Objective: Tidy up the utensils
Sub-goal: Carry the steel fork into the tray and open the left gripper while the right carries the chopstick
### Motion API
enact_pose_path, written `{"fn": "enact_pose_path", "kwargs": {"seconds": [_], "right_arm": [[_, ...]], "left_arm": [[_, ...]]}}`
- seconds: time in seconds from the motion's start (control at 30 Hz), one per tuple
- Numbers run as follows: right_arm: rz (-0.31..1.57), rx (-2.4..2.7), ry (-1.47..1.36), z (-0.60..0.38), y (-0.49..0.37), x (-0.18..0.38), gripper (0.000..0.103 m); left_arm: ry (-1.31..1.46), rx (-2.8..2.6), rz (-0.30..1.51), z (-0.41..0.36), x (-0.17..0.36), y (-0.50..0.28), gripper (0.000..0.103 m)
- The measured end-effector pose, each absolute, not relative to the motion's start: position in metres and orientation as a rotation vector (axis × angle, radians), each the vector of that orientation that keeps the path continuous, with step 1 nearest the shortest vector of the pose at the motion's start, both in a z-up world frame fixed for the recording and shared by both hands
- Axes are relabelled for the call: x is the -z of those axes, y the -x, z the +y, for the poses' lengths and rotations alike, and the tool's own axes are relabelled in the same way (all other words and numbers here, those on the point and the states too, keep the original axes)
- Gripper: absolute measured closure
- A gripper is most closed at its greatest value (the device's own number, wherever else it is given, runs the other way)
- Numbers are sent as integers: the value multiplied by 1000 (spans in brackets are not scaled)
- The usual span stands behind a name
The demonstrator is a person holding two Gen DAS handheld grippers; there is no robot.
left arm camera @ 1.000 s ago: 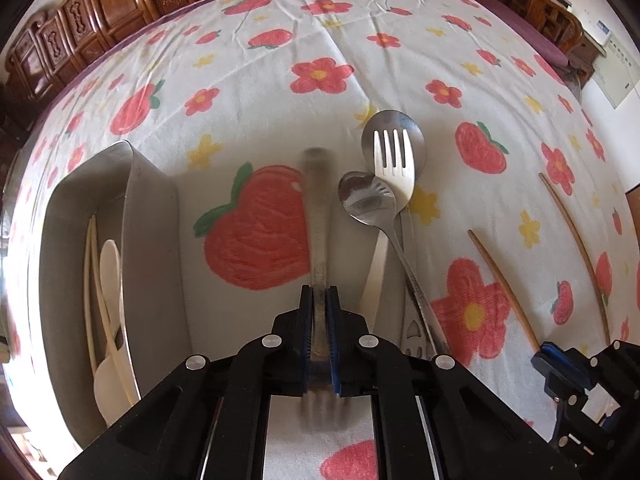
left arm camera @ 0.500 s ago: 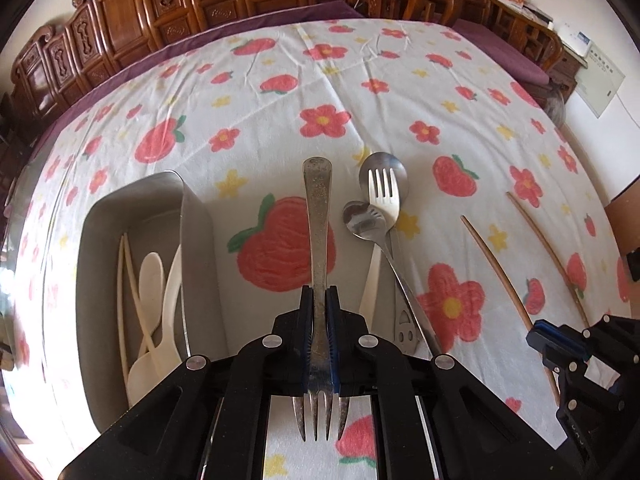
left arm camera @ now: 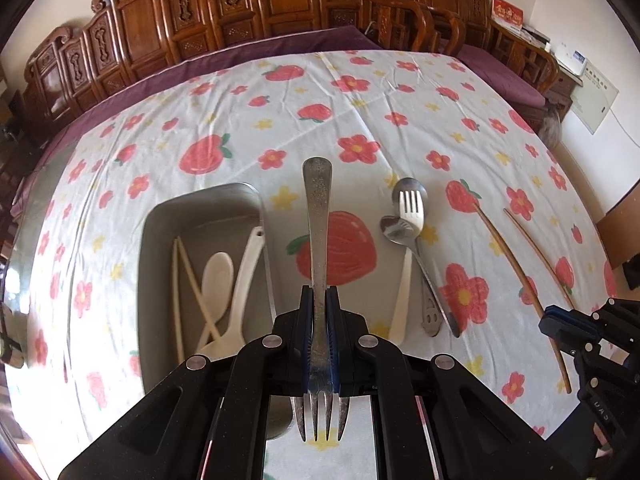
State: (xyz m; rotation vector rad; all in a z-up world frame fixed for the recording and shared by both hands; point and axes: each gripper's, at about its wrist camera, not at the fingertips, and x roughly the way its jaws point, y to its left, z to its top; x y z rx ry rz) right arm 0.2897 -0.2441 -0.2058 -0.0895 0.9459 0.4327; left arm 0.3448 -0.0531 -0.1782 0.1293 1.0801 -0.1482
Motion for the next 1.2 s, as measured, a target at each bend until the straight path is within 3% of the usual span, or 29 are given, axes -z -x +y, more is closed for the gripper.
{"fn": "enact_pose_path", "kwargs": {"seconds": [0.77,1.2], "right_arm": [[926,-529,108,-143,-296,173,97],[942,-550,104,-102,-313,172,97]], "left_arm": [[-7,77,1094,44,199,-358,96],[12,140,990,71,168,-339,97]]}}
